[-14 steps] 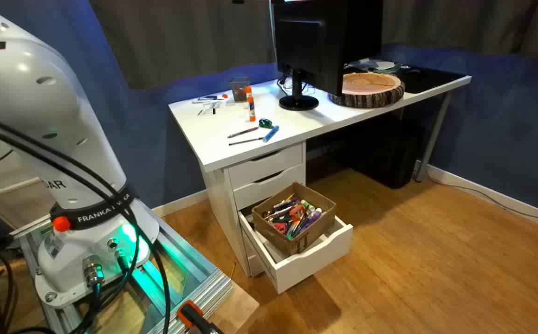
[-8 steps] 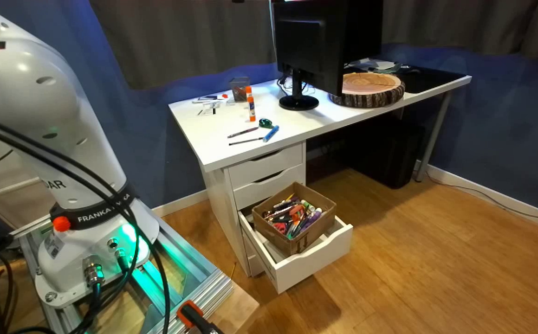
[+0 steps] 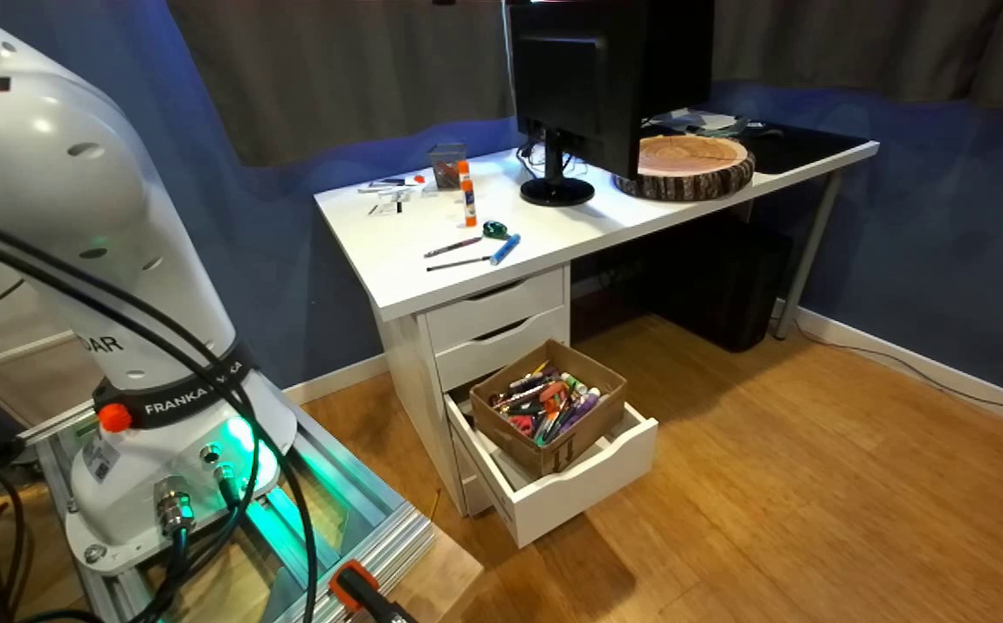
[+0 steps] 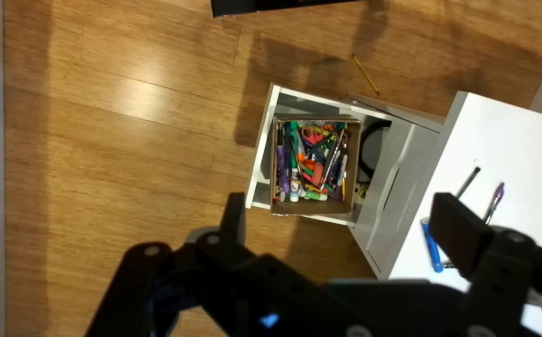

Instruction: Flip the stick of glue on the right over

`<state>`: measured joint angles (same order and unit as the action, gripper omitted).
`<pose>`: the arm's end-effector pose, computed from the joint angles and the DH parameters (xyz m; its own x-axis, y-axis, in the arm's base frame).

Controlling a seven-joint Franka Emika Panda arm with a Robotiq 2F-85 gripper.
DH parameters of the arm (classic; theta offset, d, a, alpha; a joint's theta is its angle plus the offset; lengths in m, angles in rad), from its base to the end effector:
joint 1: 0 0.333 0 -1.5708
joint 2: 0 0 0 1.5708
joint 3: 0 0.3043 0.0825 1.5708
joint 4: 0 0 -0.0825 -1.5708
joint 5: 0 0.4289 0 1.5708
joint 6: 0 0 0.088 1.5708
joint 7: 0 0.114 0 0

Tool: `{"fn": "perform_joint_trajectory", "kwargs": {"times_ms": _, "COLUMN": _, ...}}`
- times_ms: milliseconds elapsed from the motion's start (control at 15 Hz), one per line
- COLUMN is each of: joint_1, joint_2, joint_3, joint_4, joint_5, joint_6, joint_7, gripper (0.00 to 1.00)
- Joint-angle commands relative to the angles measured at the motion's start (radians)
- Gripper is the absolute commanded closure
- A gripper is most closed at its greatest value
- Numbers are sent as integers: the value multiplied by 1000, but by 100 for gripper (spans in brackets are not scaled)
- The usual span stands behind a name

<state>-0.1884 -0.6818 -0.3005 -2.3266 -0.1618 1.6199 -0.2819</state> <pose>0.3374 -0.2156 0.5412 0.9914 -0.1254 -0.0363 -0.1268 -0.9912 -0.0382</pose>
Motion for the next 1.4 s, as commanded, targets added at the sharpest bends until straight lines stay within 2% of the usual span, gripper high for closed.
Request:
{"fn": "perform_joint_trajectory", "kwargs": {"times_ms": 0, "joint_1": 11, "joint_2": 14, "joint_3": 1, "joint_4": 2, "joint_5": 13, "joint_6": 16, "joint_7": 4, "gripper": 0}}
{"fn": "perform_joint_trajectory", "kwargs": {"times_ms": 267, "joint_1": 99, "joint_2": 64, "joint_3": 77, "joint_4": -9, "joint_5": 134, "joint_6": 58, "joint_7": 59, "gripper": 0}}
{"fn": "perform_joint_trajectory", "kwargs": {"times_ms": 400, "joint_1": 147, "joint_2": 125, "joint_3": 135, "joint_4": 12, "joint_5": 233, "joint_6": 40, "joint_7": 133, "gripper": 0}}
{"fn": "perform_joint_trajectory", "kwargs": {"times_ms": 600, "joint_1": 195, "joint_2": 214, "joint_3": 228, "joint_4": 29, "joint_5": 311, "joint_6": 79, "joint_7": 237, "gripper": 0}}
{"fn": "perform_joint_trajectory", "kwargs": {"times_ms": 867, "joint_1": 235, "joint_2": 317, "joint_3": 320, "joint_4": 60, "joint_5": 338, "joint_6": 162, "joint_7": 315, "gripper": 0}}
{"fn": "perform_joint_trajectory", "kwargs": {"times_ms": 1000, "joint_1": 251, "joint_2": 354, "joint_3": 367, "joint_4": 72, "joint_5": 272, "joint_6": 222, "joint_7": 306, "gripper": 0}}
{"fn": "perform_joint_trajectory", "kwargs": {"times_ms": 1067, "joint_1": 240, "joint_2": 310, "joint_3": 339, "joint_4": 36, "joint_5": 305, "joint_6": 192, "joint_7": 296, "gripper": 0}}
{"fn": "perform_joint_trajectory", "kwargs": {"times_ms": 1333, "joint_1": 242, "joint_2": 327, "joint_3": 344, "joint_4": 40, "joint_5": 303, "joint_6": 201, "joint_7": 296, "gripper": 0}}
